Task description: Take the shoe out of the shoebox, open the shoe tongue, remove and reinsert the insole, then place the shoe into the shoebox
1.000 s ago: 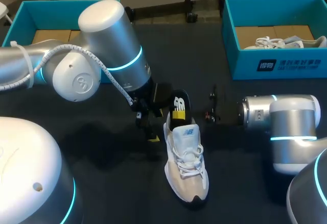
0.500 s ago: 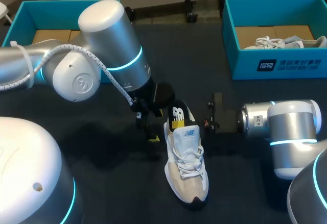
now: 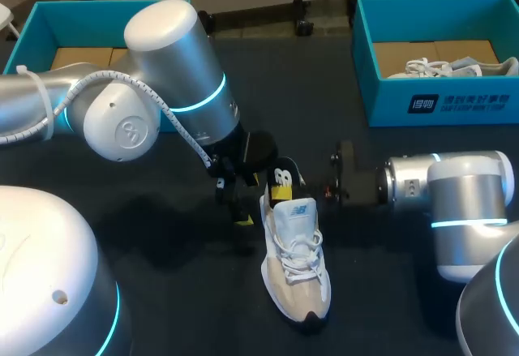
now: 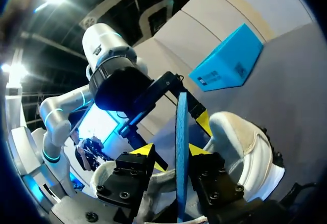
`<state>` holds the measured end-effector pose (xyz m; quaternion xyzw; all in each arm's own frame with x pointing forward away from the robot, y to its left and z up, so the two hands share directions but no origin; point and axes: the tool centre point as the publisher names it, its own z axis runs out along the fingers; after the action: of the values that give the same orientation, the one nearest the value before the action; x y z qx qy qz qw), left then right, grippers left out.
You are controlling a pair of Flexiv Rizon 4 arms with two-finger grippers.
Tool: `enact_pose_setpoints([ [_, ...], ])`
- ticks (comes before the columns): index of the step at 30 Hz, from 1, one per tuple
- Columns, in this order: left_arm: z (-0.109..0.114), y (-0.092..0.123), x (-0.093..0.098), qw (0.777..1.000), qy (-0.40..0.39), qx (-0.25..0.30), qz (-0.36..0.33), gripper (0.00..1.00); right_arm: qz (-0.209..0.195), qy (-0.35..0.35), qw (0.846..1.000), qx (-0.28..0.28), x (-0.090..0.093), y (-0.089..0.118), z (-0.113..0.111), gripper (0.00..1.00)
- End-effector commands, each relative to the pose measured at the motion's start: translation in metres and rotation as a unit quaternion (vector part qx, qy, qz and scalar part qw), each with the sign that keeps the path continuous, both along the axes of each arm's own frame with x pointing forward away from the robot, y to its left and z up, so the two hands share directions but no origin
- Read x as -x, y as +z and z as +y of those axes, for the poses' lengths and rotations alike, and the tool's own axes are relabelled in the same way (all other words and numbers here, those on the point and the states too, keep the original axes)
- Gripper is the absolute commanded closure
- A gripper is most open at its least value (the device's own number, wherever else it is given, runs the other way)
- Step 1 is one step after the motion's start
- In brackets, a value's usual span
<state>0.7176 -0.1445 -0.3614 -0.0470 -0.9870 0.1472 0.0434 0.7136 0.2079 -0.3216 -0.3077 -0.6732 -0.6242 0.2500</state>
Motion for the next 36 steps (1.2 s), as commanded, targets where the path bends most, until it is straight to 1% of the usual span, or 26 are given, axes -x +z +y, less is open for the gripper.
enact_pose_setpoints([
  [1, 0.001, -0.001, 0.001, 1.000, 0.000, 0.002, -0.001, 0.00, -0.005, 0.000, 1.000, 0.004, -0.003, 0.007, -0.001, 0.66],
  [4, 0.001, -0.001, 0.001, 1.000, 0.000, 0.002, -0.001, 0.00, -0.009, 0.001, 1.000, 0.003, -0.007, 0.010, -0.001, 0.68],
  [5, 0.001, -0.001, 0.001, 1.000, 0.000, 0.002, -0.001, 0.00, -0.010, 0.000, 1.000, 0.002, -0.009, 0.010, -0.001, 0.71],
  [7, 0.001, -0.001, 0.001, 1.000, 0.000, 0.002, -0.001, 0.00, -0.006, 0.001, 1.000, -0.002, -0.014, 0.008, -0.002, 0.87],
  [8, 0.001, -0.001, 0.001, 1.000, 0.000, 0.002, -0.001, 0.00, -0.002, 0.001, 1.000, -0.004, -0.017, 0.006, -0.002, 1.00],
  [11, 0.001, -0.001, 0.001, 1.000, 0.000, 0.002, -0.001, 0.00, 0.013, 0.002, 1.000, -0.007, -0.022, 0.000, -0.001, 1.00],
  [14, 0.001, -0.001, 0.001, 1.000, 0.000, 0.002, -0.001, 0.00, 0.028, 0.000, 1.000, -0.008, -0.023, -0.007, -0.001, 1.00],
  [17, 0.001, -0.001, 0.001, 1.000, 0.000, 0.002, -0.001, 0.00, 0.041, -0.002, 0.999, -0.006, -0.018, -0.013, -0.002, 1.00],
  [24, 0.001, -0.001, 0.001, 1.000, 0.000, 0.002, -0.001, 0.00, 0.065, -0.012, 0.998, -0.004, 0.000, -0.022, -0.005, 1.00],
  [26, 0.001, -0.001, 0.001, 1.000, 0.000, 0.002, -0.001, 0.00, 0.067, -0.013, 0.998, -0.004, 0.001, -0.023, -0.005, 1.00],
  [27, 0.001, -0.001, 0.001, 1.000, 0.000, 0.002, -0.001, 0.00, 0.071, -0.015, 0.997, -0.006, 0.006, -0.023, -0.005, 1.00],
  [31, 0.001, -0.001, 0.001, 1.000, 0.000, 0.002, -0.001, 0.00, 0.067, -0.013, 0.998, -0.007, 0.007, -0.020, -0.004, 1.00],
  [32, 0.001, -0.001, 0.001, 1.000, 0.000, 0.002, -0.001, 0.00, 0.065, -0.013, 0.998, -0.007, 0.006, -0.019, -0.003, 0.95],
  [33, 0.001, -0.001, 0.001, 1.000, 0.000, 0.002, -0.001, 0.00, 0.061, -0.011, 0.998, -0.007, 0.006, -0.018, -0.003, 0.71],
  [34, 0.001, -0.001, 0.001, 1.000, 0.000, 0.002, -0.001, 0.00, 0.057, -0.011, 0.998, -0.006, 0.005, -0.016, -0.003, 0.64],
  [35, 0.001, -0.001, 0.001, 1.000, 0.000, 0.002, -0.001, 0.00, 0.052, -0.010, 0.999, -0.005, 0.004, -0.014, -0.002, 0.59],
  [36, 0.001, -0.001, 0.001, 1.000, 0.000, 0.002, -0.001, 0.00, 0.048, -0.009, 0.999, -0.004, 0.003, -0.012, -0.002, 0.57],
])
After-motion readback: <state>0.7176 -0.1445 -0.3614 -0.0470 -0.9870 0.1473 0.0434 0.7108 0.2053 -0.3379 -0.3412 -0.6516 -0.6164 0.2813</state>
